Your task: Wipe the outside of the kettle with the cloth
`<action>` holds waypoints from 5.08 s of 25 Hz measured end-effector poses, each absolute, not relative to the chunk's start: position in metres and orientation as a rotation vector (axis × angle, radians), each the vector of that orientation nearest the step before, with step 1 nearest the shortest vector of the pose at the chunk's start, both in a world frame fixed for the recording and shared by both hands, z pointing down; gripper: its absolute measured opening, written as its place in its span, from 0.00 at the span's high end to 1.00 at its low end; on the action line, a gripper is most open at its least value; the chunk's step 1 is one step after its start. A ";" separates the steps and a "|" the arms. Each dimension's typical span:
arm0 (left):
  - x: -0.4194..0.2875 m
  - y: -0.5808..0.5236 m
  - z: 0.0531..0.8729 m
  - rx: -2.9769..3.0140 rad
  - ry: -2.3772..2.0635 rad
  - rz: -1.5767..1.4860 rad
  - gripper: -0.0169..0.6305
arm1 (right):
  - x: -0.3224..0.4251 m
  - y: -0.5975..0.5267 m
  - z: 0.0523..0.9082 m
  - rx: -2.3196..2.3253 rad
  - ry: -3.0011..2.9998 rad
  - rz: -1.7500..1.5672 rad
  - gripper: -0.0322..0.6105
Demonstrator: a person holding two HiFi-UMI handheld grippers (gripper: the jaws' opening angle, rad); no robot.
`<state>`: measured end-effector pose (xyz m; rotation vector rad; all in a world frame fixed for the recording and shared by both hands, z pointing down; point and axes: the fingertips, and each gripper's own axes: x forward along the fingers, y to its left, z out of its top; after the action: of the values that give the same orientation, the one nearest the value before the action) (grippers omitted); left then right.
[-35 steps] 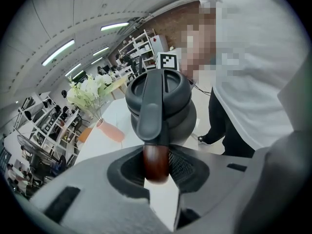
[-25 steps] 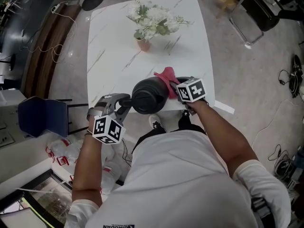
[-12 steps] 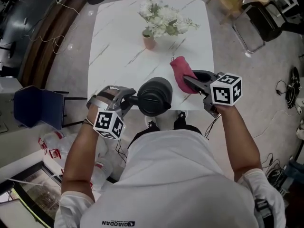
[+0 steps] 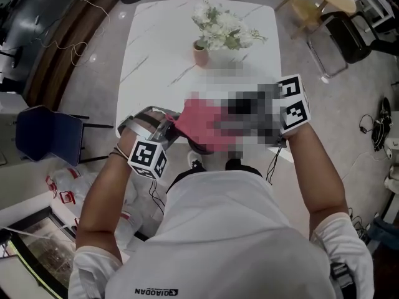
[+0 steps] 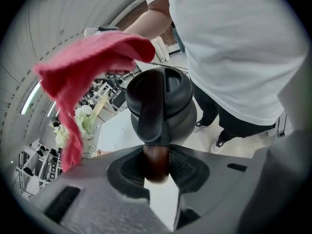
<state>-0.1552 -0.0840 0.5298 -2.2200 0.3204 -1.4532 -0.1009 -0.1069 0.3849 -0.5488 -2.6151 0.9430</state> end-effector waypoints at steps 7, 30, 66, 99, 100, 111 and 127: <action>-0.147 -0.086 0.526 -2.170 0.262 -1.451 0.82 | -0.119 -0.132 0.479 -0.313 -2.301 0.338 0.80; -0.149 -0.089 0.525 -2.184 0.269 -1.453 0.81 | -0.126 -0.186 0.600 -0.283 -2.069 0.140 0.81; -0.187 -0.140 0.547 -2.553 0.548 -1.635 0.81 | 0.025 -0.237 0.558 0.872 -2.280 0.721 0.81; -0.200 -0.083 0.499 -3.207 1.603 -0.650 0.86 | 0.007 -0.112 0.481 1.154 -2.519 0.788 0.80; -0.198 -0.078 0.498 -3.208 1.656 -0.605 0.90 | 0.008 -0.111 0.479 1.140 -2.526 0.778 0.80; -0.162 -0.043 0.482 -2.998 1.860 -0.607 0.97 | 0.029 -0.088 0.447 0.993 -2.624 0.664 0.80; -0.114 -0.010 0.470 -2.976 1.936 -0.528 0.97 | 0.055 -0.047 0.462 0.842 -2.663 0.696 0.81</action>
<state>-0.1135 -0.0103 0.4703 -2.9762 1.9363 -0.5285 0.0546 -0.0471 0.4624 0.8420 -2.6628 0.6956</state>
